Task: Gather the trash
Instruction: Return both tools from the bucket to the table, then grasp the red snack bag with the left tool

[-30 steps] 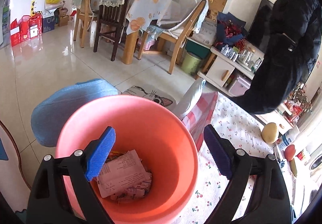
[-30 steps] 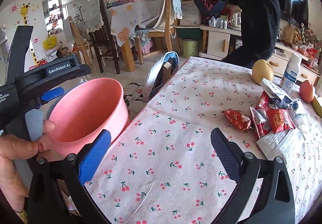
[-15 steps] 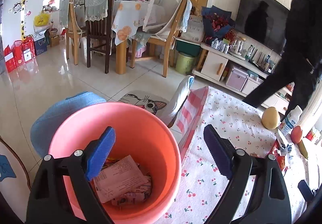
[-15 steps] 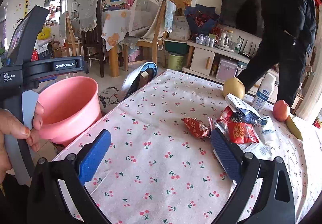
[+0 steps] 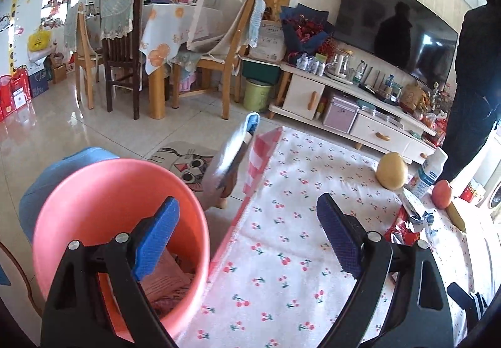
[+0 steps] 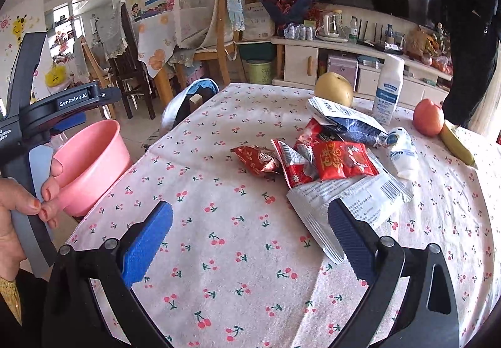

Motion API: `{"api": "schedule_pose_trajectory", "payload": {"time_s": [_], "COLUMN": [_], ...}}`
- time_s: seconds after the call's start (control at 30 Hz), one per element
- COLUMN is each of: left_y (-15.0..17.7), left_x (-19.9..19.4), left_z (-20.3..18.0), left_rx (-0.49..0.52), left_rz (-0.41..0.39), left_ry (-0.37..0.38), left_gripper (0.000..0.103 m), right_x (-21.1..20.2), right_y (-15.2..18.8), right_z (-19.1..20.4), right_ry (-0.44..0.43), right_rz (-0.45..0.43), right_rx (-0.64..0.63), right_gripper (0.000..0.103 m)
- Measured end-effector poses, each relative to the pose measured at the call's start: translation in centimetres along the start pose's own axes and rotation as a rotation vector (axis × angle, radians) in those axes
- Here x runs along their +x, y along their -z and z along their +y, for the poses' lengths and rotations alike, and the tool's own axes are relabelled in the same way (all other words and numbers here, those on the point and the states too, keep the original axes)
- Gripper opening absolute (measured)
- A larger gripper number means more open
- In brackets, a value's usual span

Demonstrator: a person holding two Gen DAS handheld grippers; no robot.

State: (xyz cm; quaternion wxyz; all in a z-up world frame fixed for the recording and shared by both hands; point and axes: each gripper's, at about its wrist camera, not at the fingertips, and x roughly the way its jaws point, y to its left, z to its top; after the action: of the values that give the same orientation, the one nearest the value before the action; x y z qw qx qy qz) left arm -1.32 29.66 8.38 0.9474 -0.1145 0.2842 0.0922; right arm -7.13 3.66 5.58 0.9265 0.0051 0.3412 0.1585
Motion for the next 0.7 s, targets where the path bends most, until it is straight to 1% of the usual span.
{"api": "schedule_pose_trajectory", "payload": {"time_s": [0.07,0.23,0.33,0.43,0.5,0.6,0.7], "left_y": [0.2,1.0,1.7,2.5,3.2,4.2,4.9], "left_x": [0.4,1.1,1.6,2.3,2.9,3.9,4.6], "left_z": [-1.0,-4.2,-6.4,-8.8,-10.2,-11.9,-13.0], "left_rx": [0.012,0.066,0.107,0.157,0.19,0.22,0.258], "left_rz": [0.016,0.043,0.066,0.093,0.113,0.154,0.173], "left_ry": [0.021,0.096,0.164,0.213,0.232,0.249,0.254], "left_gripper": [0.09,0.09,0.09,0.09,0.09,0.09,0.09], "right_x": [0.0,-0.5,-0.5,0.0,0.6,1.9,3.2], "right_y": [-0.1,-1.0,-1.6,-2.1,-2.5,-2.8,-3.1], "right_z": [-1.1,-4.5,-7.1,-9.4,-10.5,-11.7,-12.1], "right_ry": [0.001,0.021,0.033,0.046,0.04,-0.005,-0.024], "right_rz": [0.013,0.007,0.002,0.009,0.018,0.046,0.067], "right_rx": [0.018,0.096,0.148,0.189,0.212,0.25,0.241], "right_gripper": [0.098,0.098,0.098,0.098,0.098,0.098,0.098]}}
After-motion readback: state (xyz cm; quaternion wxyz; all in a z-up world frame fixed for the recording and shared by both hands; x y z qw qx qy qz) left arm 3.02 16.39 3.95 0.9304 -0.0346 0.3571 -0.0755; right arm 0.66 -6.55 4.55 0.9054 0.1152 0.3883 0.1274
